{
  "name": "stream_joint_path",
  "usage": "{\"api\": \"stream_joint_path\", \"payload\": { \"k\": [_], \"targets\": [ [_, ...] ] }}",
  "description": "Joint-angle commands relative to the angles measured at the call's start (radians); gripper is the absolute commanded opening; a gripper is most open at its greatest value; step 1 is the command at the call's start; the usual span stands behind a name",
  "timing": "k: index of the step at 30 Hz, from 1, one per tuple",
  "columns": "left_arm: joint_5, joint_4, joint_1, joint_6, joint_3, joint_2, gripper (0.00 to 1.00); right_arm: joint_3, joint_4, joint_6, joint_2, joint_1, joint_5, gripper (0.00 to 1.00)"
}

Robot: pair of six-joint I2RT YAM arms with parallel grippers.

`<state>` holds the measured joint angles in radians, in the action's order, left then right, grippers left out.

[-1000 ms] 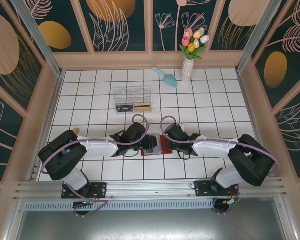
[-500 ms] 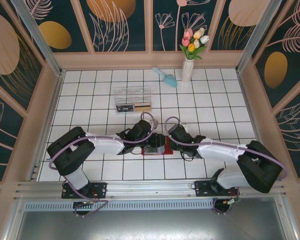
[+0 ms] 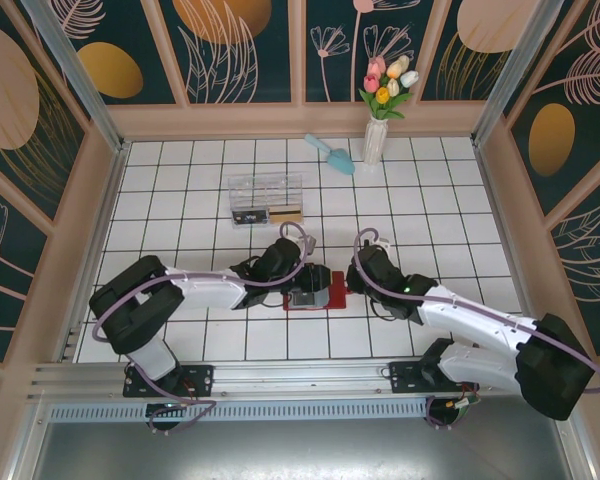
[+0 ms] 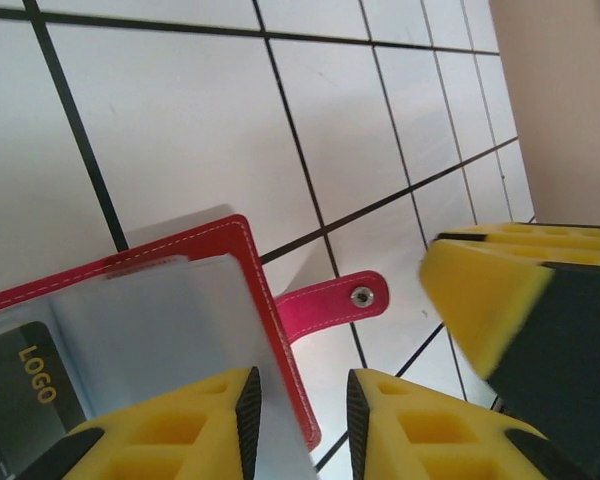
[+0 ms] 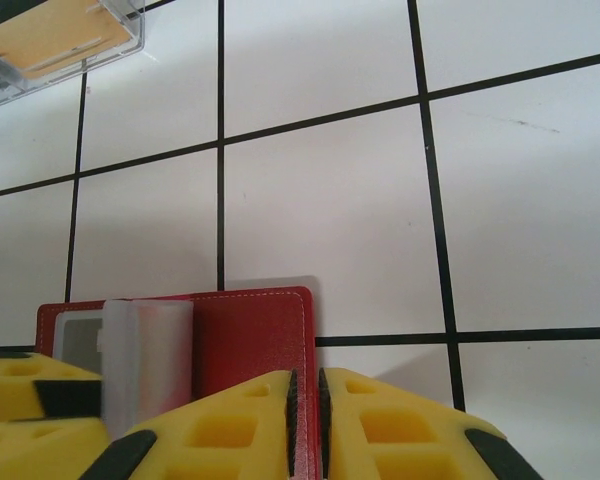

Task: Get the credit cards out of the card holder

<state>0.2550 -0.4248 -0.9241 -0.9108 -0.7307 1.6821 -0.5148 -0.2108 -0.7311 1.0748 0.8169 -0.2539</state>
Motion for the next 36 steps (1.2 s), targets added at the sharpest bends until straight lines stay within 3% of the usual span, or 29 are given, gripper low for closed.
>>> {"api": "stream_joint_path", "payload": {
  "k": [1,8,23,31,36],
  "targets": [
    [0.043,-0.043,-0.006,-0.011,-0.045,0.113,0.32,-0.027,-0.043,-0.001,-0.031,-0.006,-0.021,0.17],
    [0.026,0.081,-0.006,0.001,-0.120,0.200,0.31,-0.013,-0.046,-0.010,-0.081,-0.006,-0.018,0.18],
    [-0.188,0.231,0.012,0.072,-0.024,-0.163,0.32,-0.048,0.063,0.017,0.015,-0.004,0.078,0.20],
    [-0.236,0.258,0.087,0.067,0.120,-0.268,0.18,-0.093,0.167,0.030,0.106,0.030,0.191,0.20],
    [-0.204,0.204,0.096,0.051,0.173,-0.253,0.07,-0.115,0.236,0.015,0.209,0.046,0.268,0.20]
  ]
}}
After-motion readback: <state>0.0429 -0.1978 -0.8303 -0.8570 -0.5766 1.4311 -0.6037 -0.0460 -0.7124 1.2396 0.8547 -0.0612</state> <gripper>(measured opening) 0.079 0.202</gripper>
